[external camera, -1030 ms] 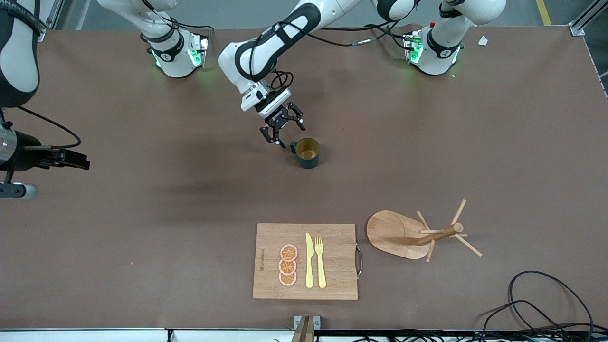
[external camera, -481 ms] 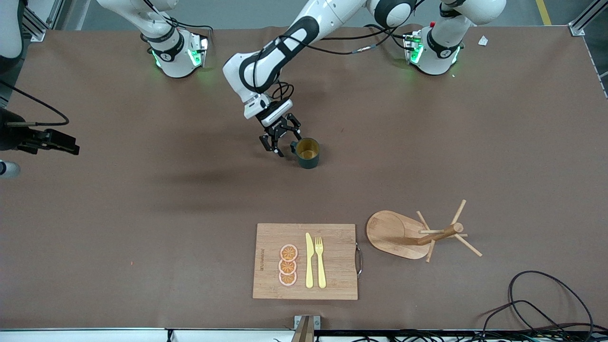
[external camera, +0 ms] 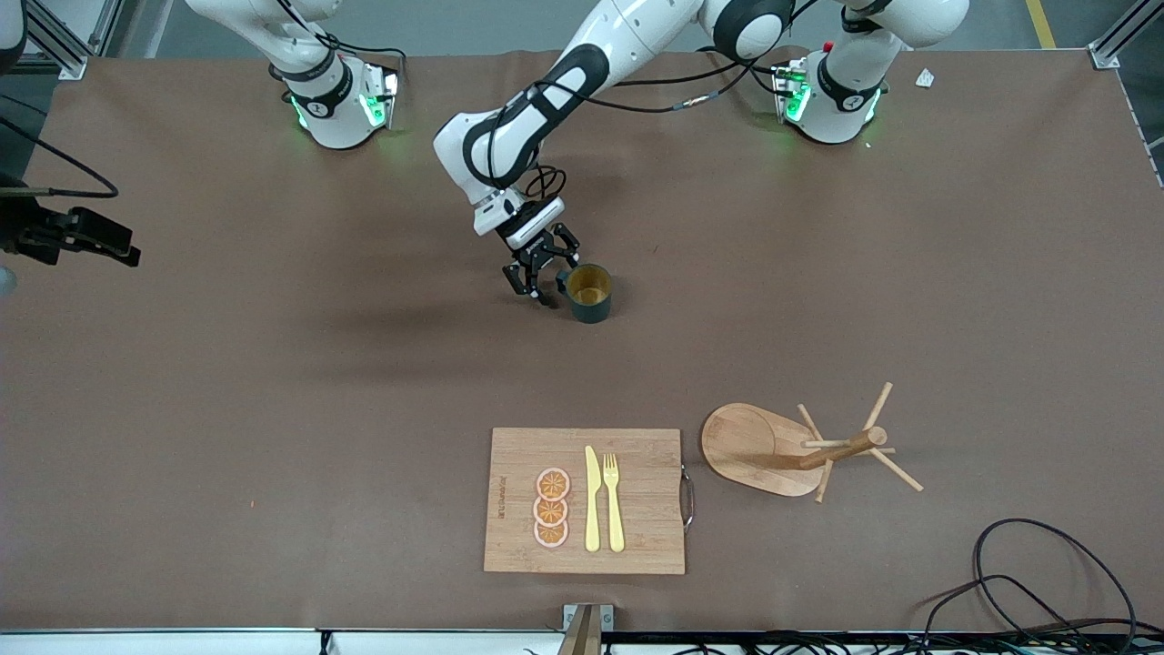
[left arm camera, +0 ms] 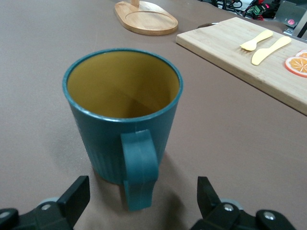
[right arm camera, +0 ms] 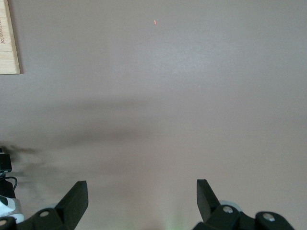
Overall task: Pass cup and hang on rack
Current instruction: 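Lower the left gripper and grasp the teal mug's handle, then lift the mug by its handle and carry it to the rack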
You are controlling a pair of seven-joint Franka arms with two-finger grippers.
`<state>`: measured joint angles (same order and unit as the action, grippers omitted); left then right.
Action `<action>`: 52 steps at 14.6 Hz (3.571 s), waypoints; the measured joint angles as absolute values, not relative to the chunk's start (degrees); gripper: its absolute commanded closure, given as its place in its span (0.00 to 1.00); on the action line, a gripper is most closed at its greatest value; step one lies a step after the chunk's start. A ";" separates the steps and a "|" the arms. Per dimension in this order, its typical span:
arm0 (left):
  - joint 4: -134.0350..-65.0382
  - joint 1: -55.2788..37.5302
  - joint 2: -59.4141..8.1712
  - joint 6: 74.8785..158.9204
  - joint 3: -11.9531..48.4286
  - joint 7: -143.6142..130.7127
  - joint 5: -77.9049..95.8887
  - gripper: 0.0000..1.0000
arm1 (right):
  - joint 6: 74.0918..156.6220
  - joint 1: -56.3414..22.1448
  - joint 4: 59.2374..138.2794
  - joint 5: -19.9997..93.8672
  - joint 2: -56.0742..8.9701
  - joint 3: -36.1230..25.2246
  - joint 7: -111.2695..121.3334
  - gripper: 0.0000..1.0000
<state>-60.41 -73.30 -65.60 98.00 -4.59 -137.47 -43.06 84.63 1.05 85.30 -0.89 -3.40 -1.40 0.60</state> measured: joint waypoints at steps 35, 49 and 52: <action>-58.10 -65.50 -53.16 101.76 -5.37 -121.42 -19.64 1.00 | 83.90 1.08 88.76 0.86 3.57 -2.81 1.90 0.00; -63.34 -42.44 -31.43 111.60 -5.57 -91.38 32.60 1.00 | 81.09 1.08 86.98 -0.46 3.63 -2.81 4.01 0.00; -71.03 -38.11 -26.72 113.26 -5.60 -80.59 42.35 1.00 | 80.91 1.08 86.98 -0.46 3.63 -2.82 4.05 0.00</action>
